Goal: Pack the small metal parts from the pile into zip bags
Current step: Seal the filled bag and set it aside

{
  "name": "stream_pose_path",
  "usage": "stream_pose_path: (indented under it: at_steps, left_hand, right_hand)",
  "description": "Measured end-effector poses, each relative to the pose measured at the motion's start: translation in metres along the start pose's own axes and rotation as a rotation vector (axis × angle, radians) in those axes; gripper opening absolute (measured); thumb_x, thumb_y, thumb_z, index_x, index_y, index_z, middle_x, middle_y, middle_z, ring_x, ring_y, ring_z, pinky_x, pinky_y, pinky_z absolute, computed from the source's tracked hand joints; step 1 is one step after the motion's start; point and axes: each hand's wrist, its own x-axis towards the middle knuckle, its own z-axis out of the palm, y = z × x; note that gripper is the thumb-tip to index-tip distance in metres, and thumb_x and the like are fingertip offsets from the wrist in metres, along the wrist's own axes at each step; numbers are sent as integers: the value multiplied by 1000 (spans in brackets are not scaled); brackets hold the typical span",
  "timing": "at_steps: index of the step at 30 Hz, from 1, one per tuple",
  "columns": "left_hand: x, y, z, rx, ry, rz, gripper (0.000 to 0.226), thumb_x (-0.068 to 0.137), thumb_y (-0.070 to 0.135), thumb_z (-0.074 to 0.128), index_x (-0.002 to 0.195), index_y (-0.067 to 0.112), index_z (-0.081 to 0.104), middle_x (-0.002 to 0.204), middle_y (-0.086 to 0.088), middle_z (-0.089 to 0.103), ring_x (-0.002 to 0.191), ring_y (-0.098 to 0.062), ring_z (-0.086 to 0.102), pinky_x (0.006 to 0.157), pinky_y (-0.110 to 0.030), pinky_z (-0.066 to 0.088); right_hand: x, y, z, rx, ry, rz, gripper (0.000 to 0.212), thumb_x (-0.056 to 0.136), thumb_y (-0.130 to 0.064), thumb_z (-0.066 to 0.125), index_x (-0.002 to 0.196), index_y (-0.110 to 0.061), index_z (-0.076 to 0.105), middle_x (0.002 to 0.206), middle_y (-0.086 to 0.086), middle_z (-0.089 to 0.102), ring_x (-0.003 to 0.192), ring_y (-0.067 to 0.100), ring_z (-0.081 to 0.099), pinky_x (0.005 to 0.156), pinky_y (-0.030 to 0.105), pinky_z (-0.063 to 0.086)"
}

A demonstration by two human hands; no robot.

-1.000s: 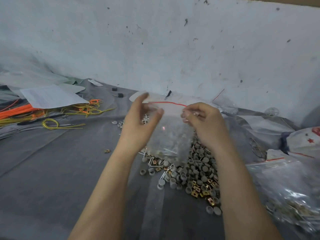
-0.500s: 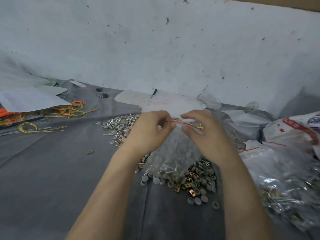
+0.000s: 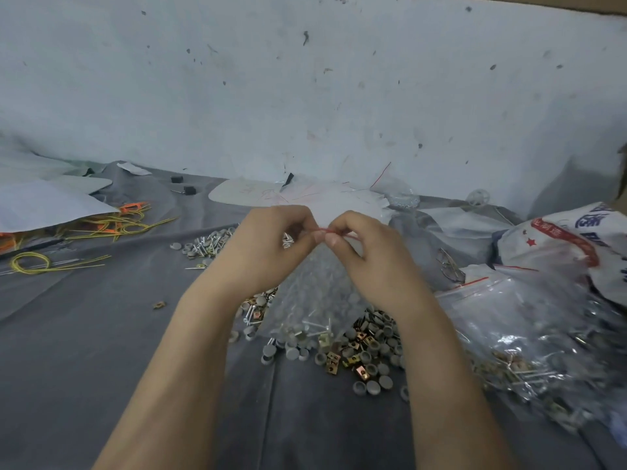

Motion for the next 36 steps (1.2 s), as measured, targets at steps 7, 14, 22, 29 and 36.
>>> stream_pose_path:
  at_steps: [7,14,22,29,36]
  left_hand:
    - [2,-5,-10,-1,29,-60,22,89,23,64,70,34,60,69,15,64,70,5,59,73,-23,49]
    - [16,25,11,42,-13,-50,21,89,22,64,71,30,61,70,13,66,73,1,63,72,-15,46]
    - [69,125,88,9,112,79,17,91,21,56,83,9,65,79,-4,65,86,-27,60,77,-36,48]
    - [118,190,180,-591,115,-98,23,89,17,59,66,14,59,60,-2,63,67,-20,62,64,-26,46]
    - [113,120,252,-418,-289,-448,49,93,26,54,136,3,44,144,-16,35,132,-32,38,108,-37,34]
  right_hand:
    - [-14,39,0,20,201,229,14,94,-24,57,100,-14,65,95,-10,60,101,15,56,95,39,42]
    - [-29,89,-7,278,502,639,20,95,-20,54,102,-5,65,94,3,66,91,19,61,81,18,47]
    - [-59,64,-34,482,1116,443,12,99,-16,45,98,-18,57,89,1,64,79,10,58,71,19,46]
    - [-49,96,-93,-100,1003,462,43,100,-24,42,142,-18,38,154,6,29,143,23,20,115,47,18]
    - [-55,203,-95,-515,68,1109,48,101,-44,29,135,-18,49,146,9,39,138,30,29,114,50,18]
